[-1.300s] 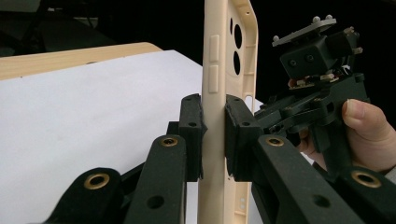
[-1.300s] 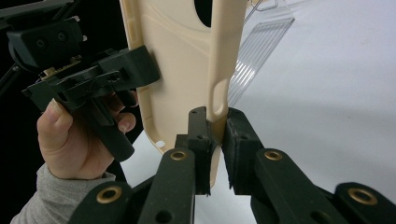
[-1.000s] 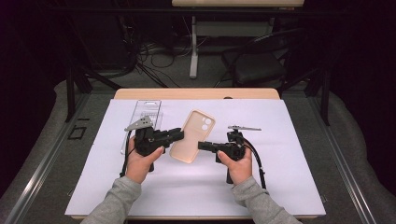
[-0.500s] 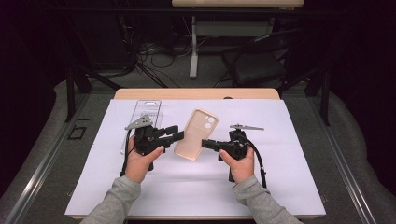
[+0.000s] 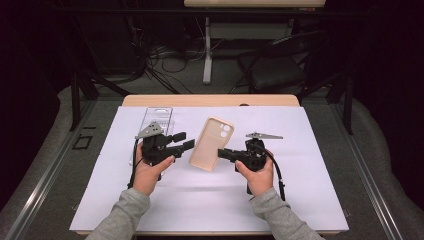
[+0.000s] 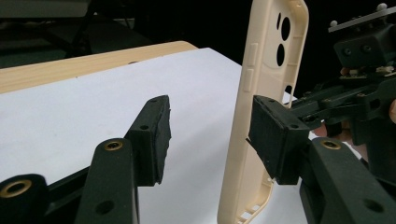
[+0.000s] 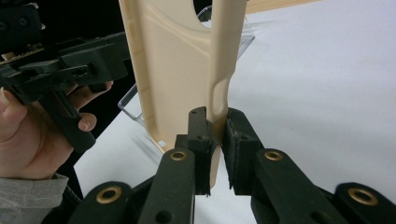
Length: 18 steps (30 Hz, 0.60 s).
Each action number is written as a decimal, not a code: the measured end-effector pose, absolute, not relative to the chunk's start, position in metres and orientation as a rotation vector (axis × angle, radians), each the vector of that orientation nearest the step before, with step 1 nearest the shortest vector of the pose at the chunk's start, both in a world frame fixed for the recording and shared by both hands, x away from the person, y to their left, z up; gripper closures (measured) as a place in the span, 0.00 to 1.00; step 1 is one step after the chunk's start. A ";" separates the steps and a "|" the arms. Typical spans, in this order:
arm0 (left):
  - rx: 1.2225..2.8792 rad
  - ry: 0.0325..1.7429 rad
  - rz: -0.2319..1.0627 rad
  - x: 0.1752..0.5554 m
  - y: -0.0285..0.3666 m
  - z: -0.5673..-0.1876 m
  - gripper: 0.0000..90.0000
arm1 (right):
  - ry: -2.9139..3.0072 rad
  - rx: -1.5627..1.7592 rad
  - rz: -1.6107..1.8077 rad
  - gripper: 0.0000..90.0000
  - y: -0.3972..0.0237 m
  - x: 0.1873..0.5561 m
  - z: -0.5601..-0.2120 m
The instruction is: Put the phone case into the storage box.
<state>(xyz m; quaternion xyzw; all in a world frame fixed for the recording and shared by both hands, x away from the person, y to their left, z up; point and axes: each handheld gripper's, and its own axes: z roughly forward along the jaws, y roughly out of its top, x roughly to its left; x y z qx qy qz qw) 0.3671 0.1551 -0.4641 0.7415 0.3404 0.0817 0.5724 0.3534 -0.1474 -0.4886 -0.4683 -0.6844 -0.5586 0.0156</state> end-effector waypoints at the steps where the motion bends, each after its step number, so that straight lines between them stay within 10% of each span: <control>1: 1.741 0.798 0.191 0.367 0.155 -0.464 0.52 | -2.137 -1.456 -1.737 0.91 -0.147 0.353 -0.488; 18: 1.842 0.759 0.364 0.356 0.145 -0.452 0.47 | -2.279 -1.461 -1.729 0.91 -0.146 0.350 -0.484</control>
